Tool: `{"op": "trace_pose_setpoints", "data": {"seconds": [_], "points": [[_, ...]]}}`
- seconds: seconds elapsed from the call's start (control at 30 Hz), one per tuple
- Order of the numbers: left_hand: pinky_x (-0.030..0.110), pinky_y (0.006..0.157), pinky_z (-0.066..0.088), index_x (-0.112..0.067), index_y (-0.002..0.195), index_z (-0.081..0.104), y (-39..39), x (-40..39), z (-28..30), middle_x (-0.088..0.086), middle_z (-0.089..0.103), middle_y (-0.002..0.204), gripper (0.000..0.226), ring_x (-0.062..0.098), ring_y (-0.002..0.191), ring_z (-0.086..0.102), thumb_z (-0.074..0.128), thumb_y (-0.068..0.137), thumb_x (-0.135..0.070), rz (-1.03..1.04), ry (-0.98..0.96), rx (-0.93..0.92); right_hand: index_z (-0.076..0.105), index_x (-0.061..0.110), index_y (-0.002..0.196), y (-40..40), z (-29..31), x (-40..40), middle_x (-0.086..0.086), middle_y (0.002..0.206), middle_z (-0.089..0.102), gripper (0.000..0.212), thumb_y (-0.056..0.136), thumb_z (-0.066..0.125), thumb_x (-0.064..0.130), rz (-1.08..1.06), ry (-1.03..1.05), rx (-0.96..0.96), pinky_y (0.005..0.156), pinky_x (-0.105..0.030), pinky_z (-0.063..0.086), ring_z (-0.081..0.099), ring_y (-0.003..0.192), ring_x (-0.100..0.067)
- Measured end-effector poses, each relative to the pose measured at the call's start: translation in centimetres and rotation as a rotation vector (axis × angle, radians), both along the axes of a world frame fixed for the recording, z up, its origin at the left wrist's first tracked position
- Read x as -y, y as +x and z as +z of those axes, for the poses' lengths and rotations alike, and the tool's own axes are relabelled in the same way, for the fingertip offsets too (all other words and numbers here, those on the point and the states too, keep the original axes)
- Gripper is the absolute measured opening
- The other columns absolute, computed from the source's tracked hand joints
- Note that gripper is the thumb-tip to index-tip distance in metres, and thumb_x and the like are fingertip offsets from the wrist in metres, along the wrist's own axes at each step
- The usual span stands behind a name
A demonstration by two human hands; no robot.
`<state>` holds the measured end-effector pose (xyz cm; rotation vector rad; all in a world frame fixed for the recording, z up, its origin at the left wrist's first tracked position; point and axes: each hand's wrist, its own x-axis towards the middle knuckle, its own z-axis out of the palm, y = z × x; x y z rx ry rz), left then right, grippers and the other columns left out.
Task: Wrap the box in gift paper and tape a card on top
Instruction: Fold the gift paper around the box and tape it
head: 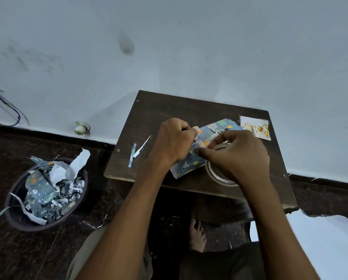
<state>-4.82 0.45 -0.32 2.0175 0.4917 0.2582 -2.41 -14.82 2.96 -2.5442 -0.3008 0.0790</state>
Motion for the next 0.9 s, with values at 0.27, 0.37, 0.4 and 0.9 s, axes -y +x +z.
{"op": "trace_pose_setpoints", "data": {"seconds": [0.27,0.37,0.4,0.9], "points": [[0.036,0.056,0.043,0.008,0.068,0.067,0.0,0.1,-0.2,0.023,0.065,0.067,0.042,0.032,0.06,0.056,0.065,0.09,-0.029,0.017,-0.024,0.047,0.068,0.022,0.072,-0.6,-1.5,-1.3,0.002,0.08,0.058,0.024,0.069,0.083,0.04,0.122,-0.042,0.225,0.075,-0.04,0.05,0.058,0.08,-0.02],[0.033,0.055,0.044,0.008,0.07,0.069,0.2,0.0,-0.3,0.023,0.066,0.069,0.039,0.031,0.061,0.057,0.066,0.093,-0.024,0.017,-0.027,0.041,0.071,0.021,0.081,-0.6,-1.7,-1.3,0.0,0.084,0.063,0.022,0.07,0.083,0.036,0.143,-0.009,0.24,0.08,-0.045,0.053,0.06,0.082,-0.021],[0.03,0.055,0.043,0.008,0.071,0.07,0.2,0.0,-0.3,0.022,0.067,0.07,0.039,0.03,0.063,0.058,0.065,0.093,-0.024,0.014,-0.026,0.04,0.072,0.02,0.084,-0.7,-1.8,-1.3,0.0,0.086,0.064,0.022,0.07,0.083,0.033,0.146,0.008,0.255,0.08,-0.045,0.053,0.06,0.083,-0.021],[0.034,0.06,0.052,0.011,0.075,0.07,0.0,-0.1,-0.2,0.016,0.072,0.069,0.063,0.027,0.065,0.067,0.063,0.09,-0.05,-0.028,-0.084,0.077,0.077,0.018,0.079,0.5,-2.4,-1.1,0.01,0.069,0.071,0.007,0.084,0.081,0.015,0.125,0.371,0.097,0.066,-0.034,0.059,0.068,0.065,-0.006]]}}
